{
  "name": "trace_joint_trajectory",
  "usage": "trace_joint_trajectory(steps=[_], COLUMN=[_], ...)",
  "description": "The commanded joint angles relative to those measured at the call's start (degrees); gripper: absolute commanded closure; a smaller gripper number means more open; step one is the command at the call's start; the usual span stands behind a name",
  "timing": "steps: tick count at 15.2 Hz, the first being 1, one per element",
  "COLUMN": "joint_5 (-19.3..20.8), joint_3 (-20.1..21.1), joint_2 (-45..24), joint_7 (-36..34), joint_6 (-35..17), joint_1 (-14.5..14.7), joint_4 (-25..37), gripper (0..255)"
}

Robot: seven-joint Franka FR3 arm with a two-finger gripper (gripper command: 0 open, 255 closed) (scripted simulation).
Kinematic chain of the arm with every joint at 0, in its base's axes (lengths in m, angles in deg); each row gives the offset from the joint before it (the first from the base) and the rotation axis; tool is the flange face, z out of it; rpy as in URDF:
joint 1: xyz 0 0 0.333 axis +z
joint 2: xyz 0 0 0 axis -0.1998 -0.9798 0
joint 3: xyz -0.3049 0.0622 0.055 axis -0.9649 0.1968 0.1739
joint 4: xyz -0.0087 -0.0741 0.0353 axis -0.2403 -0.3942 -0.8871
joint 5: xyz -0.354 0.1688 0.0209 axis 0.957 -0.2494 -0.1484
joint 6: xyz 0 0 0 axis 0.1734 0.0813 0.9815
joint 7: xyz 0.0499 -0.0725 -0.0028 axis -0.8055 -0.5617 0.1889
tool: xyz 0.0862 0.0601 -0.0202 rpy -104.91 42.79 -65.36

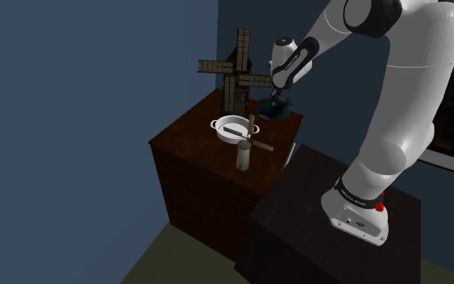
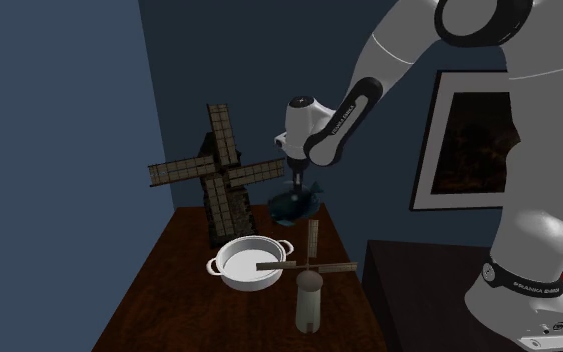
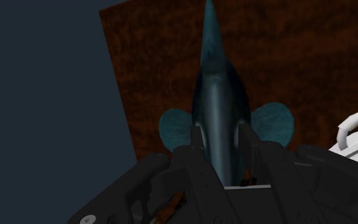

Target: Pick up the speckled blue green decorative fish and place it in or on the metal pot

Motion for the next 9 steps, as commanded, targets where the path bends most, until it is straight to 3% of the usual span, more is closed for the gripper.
trace_joint_trajectory(steps=[1, 9], joint_5=[-0.1, -0.8], joint_3=[0.1, 0.3], joint_2=[1.3, 6.0], joint_7=[0.4, 2.4], joint_6=[1.3, 6.4], joint_1=[0.1, 0.3], joint_4=[0.1, 0.7], gripper=[255, 255])
